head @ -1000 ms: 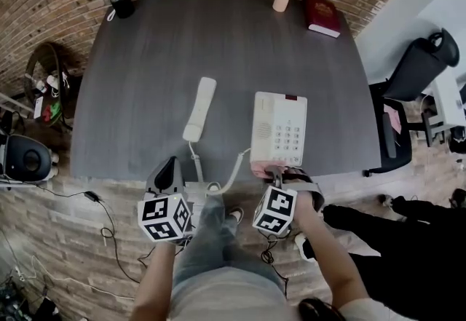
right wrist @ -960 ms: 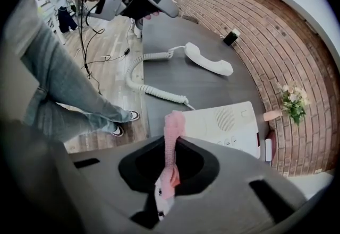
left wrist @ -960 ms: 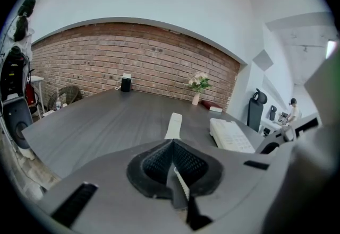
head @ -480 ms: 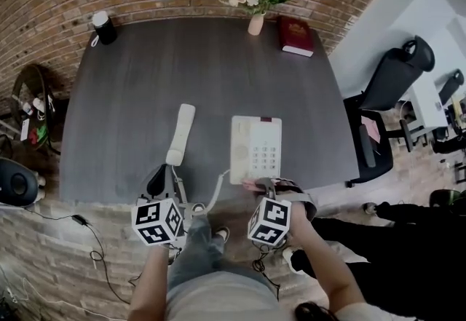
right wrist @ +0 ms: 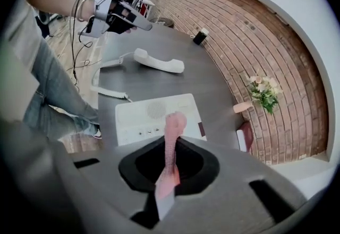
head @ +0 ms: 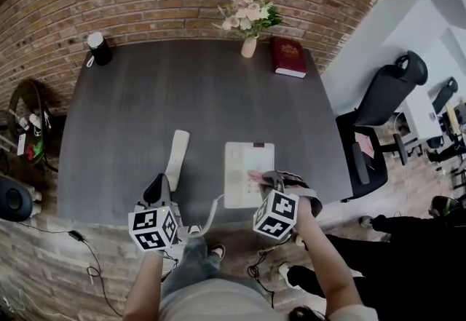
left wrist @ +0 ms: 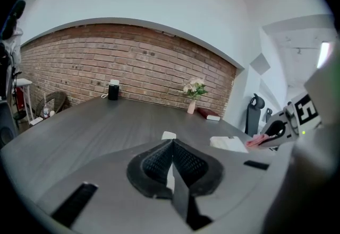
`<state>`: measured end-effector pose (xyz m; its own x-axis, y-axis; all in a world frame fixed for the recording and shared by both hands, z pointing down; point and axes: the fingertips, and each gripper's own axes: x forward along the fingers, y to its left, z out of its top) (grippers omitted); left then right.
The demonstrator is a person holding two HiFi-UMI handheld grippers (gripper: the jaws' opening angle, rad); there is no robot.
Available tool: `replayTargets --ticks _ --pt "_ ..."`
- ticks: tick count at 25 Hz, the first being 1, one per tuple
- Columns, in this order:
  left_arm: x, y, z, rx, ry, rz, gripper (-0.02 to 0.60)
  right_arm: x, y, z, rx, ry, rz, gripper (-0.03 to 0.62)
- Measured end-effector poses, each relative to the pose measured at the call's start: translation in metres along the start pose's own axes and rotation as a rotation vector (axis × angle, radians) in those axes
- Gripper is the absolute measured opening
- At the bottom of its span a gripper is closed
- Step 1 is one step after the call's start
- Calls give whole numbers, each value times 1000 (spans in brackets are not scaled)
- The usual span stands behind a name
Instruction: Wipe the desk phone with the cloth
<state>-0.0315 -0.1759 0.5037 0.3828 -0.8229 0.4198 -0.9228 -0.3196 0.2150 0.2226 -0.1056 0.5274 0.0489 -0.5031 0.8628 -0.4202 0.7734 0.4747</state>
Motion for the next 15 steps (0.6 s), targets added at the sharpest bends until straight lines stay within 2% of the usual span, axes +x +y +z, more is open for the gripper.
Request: replayTargets --ticks 15 --pt "40 15 6 -4 41 46 5 44 -68 -8 -78 51 -96 23"
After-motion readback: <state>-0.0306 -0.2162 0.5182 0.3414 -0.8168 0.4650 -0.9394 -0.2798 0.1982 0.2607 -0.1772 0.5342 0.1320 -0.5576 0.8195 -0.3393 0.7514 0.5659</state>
